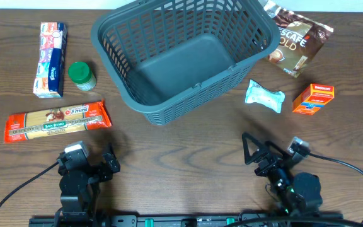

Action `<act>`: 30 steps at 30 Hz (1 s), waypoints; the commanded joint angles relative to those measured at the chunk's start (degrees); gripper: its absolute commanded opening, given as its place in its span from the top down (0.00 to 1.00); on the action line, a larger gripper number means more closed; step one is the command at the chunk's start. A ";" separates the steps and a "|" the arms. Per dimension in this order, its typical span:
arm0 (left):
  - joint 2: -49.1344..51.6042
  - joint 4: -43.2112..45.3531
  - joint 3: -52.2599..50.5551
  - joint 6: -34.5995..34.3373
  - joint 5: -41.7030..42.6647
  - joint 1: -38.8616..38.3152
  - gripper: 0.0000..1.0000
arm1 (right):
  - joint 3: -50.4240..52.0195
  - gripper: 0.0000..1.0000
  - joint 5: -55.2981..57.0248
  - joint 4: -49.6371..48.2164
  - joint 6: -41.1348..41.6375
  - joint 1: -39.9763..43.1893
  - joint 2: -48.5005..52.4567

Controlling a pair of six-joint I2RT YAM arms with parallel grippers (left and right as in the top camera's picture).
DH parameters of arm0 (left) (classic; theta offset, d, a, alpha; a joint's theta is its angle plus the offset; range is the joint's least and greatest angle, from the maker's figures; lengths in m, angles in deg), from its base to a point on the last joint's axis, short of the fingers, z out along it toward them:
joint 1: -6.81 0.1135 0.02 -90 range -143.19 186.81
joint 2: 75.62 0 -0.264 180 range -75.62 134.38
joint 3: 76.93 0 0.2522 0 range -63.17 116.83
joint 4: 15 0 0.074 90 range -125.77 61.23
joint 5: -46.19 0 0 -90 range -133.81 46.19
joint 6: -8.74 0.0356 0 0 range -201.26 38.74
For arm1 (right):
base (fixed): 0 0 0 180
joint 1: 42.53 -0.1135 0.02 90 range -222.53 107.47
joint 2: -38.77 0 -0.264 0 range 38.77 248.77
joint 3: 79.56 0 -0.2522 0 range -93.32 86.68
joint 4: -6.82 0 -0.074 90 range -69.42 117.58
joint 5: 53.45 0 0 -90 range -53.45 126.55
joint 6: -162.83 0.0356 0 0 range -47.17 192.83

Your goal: Pack container

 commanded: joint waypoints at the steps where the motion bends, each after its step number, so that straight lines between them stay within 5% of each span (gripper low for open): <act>1: -0.39 0.09 -0.83 0.31 0.20 0.31 0.02 | -0.17 0.01 -8.33 -6.21 -0.02 -0.33 0.11; 9: -0.39 0.09 -0.83 0.28 0.20 0.31 0.01 | -11.89 0.01 -12.41 0.96 -11.91 -0.33 17.25; 25: -0.39 0.09 -0.83 0.28 0.20 0.31 0.02 | -70.36 0.01 -2.51 16.59 -42.71 -0.33 68.78; 27: -0.39 0.09 -0.83 0.31 0.20 0.31 0.01 | -76.15 0.11 -0.44 17.44 -44.30 -0.33 73.57; 30: -0.39 0.09 -0.83 0.31 0.20 0.31 0.02 | -84.83 0.49 2.40 19.41 -47.21 -0.33 81.48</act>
